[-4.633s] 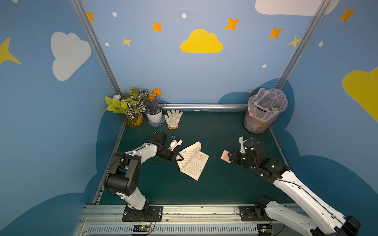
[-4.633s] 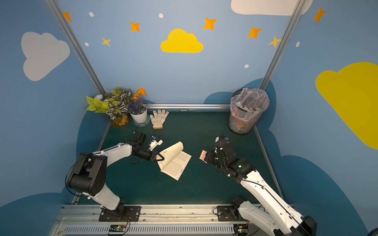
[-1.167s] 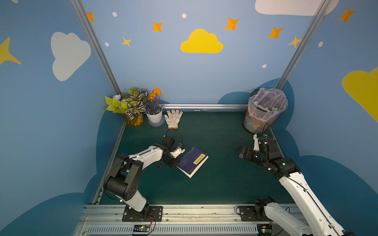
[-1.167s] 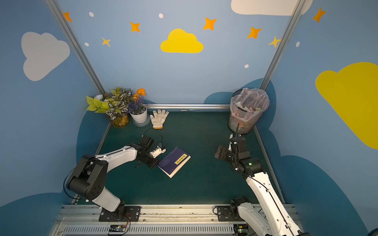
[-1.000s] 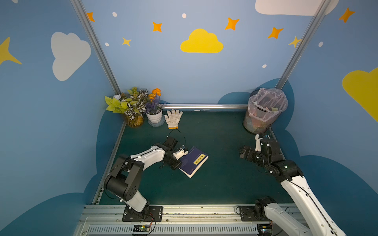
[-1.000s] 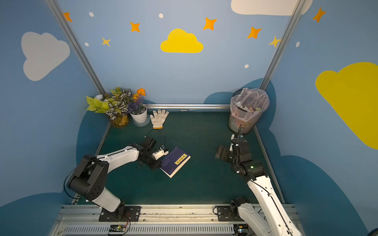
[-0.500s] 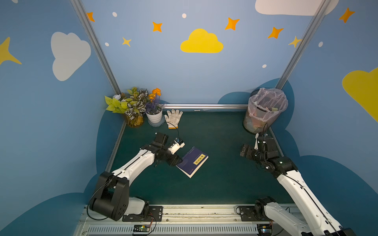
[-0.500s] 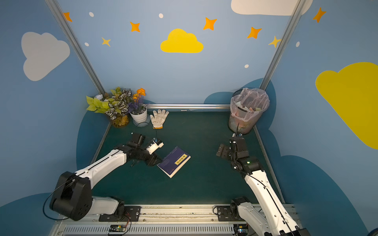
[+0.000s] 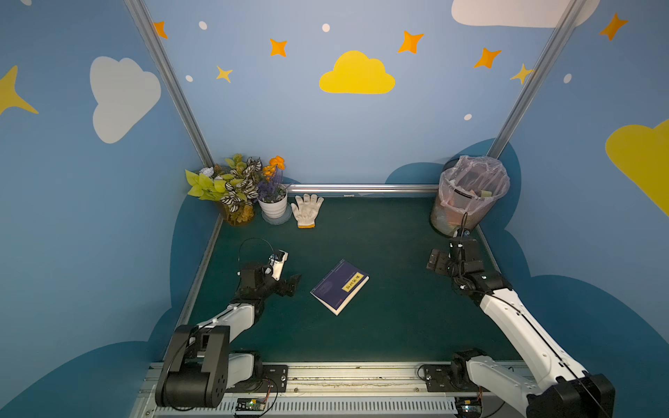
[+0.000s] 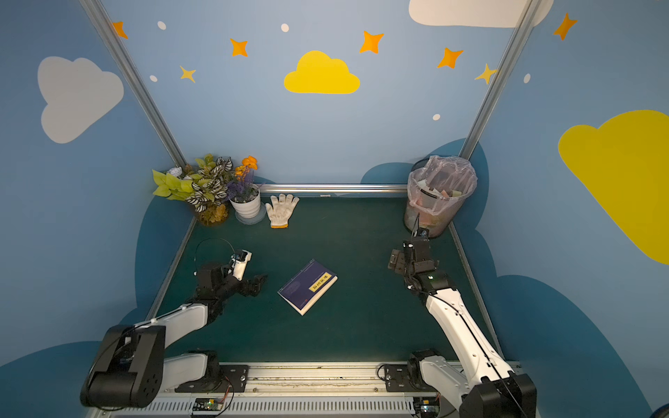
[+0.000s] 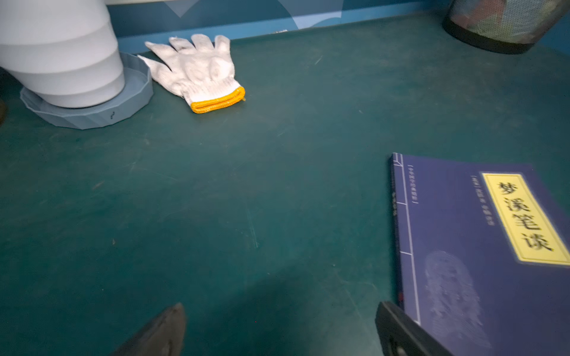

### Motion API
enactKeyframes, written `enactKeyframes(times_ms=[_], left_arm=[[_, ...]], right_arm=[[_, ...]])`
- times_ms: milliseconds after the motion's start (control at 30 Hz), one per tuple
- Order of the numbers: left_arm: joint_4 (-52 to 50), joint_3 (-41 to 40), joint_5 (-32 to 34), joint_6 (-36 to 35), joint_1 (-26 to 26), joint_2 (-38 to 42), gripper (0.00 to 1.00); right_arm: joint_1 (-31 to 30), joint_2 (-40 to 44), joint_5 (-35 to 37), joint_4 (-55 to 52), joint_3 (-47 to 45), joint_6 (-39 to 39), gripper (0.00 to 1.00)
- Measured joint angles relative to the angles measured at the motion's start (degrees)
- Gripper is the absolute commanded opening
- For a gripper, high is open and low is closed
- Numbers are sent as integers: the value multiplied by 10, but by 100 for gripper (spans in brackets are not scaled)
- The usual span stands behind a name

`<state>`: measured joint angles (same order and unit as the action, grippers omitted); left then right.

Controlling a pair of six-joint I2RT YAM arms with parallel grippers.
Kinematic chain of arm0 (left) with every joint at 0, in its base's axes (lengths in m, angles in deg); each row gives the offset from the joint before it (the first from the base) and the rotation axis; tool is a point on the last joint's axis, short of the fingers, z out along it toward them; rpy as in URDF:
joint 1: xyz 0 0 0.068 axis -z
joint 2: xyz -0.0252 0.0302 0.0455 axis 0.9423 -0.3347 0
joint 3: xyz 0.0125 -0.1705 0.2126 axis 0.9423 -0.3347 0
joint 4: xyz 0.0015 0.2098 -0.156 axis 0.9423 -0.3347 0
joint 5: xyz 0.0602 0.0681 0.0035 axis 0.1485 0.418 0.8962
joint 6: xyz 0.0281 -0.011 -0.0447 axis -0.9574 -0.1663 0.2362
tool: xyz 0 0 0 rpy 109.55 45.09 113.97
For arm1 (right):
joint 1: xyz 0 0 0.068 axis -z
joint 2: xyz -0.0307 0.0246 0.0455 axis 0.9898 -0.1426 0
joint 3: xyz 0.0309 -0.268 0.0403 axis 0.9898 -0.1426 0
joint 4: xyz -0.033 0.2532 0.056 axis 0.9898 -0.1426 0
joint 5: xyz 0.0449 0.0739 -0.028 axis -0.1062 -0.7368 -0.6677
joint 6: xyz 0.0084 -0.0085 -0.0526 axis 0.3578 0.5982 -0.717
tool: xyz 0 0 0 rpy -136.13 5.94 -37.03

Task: Peel off the used sticky note
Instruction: Reset both arms

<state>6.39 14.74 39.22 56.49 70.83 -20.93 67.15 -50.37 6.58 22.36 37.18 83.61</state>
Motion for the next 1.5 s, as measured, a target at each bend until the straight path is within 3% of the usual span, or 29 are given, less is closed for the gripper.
enactKeyframes(times_ms=[233, 400, 600, 833, 1500], left_arm=[[233, -6, 2, 40, -22, -145, 100], [239, 10, 6, 49, -24, -157, 100], [237, 33, 7, 50, -21, -157, 100], [235, 34, 9, 50, -17, -157, 100], [224, 34, 22, 48, -11, -157, 100]], right_arm=[[12, 1, 29, 133, -99, -73, 98], [45, -37, 24, 269, -158, -131, 98], [84, -139, 4, 465, -220, -164, 98], [96, -266, -28, 628, -229, -177, 98], [97, -264, -60, 631, -202, -194, 98]])
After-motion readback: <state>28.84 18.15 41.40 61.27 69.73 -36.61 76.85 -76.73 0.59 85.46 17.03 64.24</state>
